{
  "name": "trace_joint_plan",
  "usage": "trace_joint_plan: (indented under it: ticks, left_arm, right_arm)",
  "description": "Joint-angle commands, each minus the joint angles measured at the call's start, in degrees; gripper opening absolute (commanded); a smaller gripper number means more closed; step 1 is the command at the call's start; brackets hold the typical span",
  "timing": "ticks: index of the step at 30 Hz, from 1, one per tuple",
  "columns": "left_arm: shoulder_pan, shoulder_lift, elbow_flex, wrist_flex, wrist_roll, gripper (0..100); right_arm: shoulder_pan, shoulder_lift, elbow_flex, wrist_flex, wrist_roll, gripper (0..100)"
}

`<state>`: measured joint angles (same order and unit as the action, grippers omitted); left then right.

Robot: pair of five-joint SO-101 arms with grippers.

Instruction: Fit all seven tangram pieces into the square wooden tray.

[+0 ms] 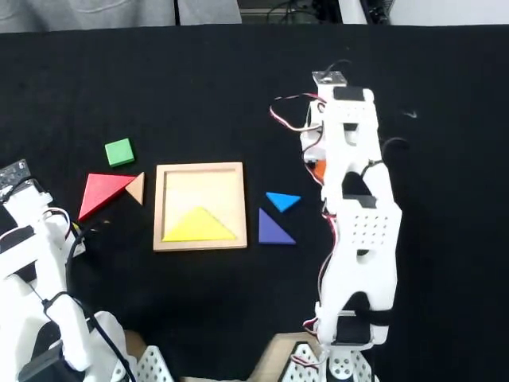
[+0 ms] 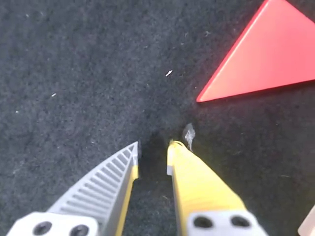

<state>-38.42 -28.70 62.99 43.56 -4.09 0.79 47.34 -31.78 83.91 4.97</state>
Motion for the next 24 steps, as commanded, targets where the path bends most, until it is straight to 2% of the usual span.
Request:
trace_joint_plan:
  ticks: [1, 7, 12, 15, 19, 21, 24]
  left_arm:
    - [0.7, -0.2, 0.1, -1.1, 0.4, 11]
    - [0.7, -0.2, 0.1, -1.1, 0.4, 11]
    - [0.7, -0.2, 0.1, -1.1, 0.4, 11]
    - [0.7, -0.2, 0.1, -1.1, 0.4, 11]
    - [0.7, -0.2, 0.1, -1.1, 0.4, 11]
    - [0.8, -0.2, 0.1, -1.1, 0.4, 11]
    - [0.8, -0.2, 0.1, -1.1, 0.4, 11]
  right_arm:
    - [-1.1, -1.7, -3.5, 4.0, -0.5, 6.4]
    - [-3.8, -12.2, -1.7, 10.6, -0.6, 6.4]
    - [-11.2, -27.3, 10.6, 10.4, -1.1, 6.4]
    - [-16.4, -38.4, 24.0, 4.7, -3.3, 6.4]
    - [-22.0, -50.4, 42.2, -8.1, -4.4, 6.4]
    - [-24.6, -52.5, 48.2, -13.5, -4.4, 6.4]
    - [-28.4, -49.9, 50.7, -16.1, -5.2, 6.4]
